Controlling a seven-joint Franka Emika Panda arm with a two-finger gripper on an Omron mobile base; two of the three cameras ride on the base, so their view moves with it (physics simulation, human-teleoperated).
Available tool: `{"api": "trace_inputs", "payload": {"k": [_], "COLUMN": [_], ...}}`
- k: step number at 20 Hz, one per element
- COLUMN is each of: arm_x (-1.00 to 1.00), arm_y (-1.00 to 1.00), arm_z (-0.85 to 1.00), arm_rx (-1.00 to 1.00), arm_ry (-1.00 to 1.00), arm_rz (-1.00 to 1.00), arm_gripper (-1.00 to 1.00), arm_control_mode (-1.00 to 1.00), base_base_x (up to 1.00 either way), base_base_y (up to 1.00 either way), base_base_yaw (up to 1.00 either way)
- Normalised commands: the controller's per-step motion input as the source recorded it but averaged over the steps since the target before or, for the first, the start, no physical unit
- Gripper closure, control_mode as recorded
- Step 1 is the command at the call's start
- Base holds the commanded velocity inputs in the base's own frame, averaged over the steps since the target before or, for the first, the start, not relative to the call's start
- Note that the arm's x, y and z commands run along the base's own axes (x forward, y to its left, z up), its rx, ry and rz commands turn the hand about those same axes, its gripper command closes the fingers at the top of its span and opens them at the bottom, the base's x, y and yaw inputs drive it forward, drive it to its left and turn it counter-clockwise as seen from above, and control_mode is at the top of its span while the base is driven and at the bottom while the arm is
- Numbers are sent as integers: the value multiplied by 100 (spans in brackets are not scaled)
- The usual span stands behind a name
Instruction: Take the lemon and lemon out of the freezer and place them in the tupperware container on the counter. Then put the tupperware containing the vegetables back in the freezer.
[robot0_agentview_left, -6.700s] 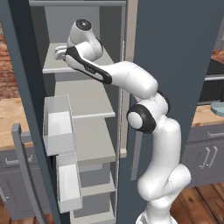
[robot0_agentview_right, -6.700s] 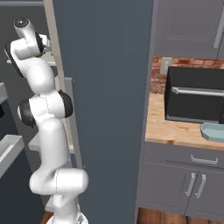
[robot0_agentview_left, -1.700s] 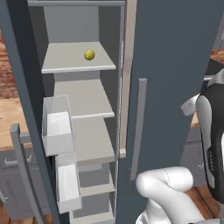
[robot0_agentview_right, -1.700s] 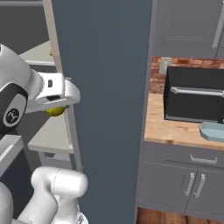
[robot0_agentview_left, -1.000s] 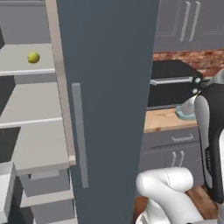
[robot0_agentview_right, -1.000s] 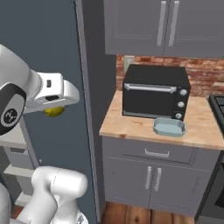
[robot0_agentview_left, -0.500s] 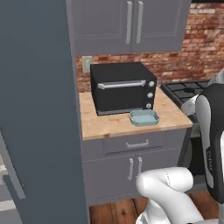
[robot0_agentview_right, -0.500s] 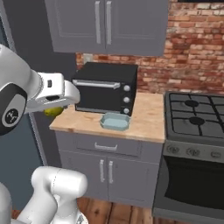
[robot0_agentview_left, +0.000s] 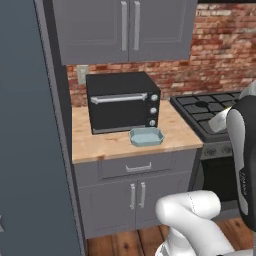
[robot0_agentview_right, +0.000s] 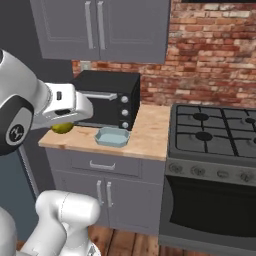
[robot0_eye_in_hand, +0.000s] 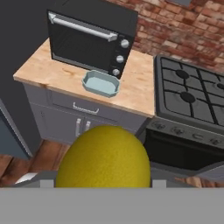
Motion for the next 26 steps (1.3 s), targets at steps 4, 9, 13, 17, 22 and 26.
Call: {"api": "trace_inputs", "payload": {"k": [4,9,13,17,22,26], "arm_x": [0,0,0,0,0,15], "arm_y": [0,0,0,0,0,0], "arm_z": [0,0,0,0,0,-27], "arm_rx": [0,0,0,0,0,0], "arm_ry": [0,0,0,0,0,0], "arm_rz": [0,0,0,0,0,1], "arm_gripper": [100,100,100,100,100,100], "arm_control_mode": [100,100,100,100,100,-100], "base_base_x": [38,40,38,30,38,15], "base_base_y": [0,0,0,0,0,0], "base_base_yaw": [0,0,0,0,0,0]}}
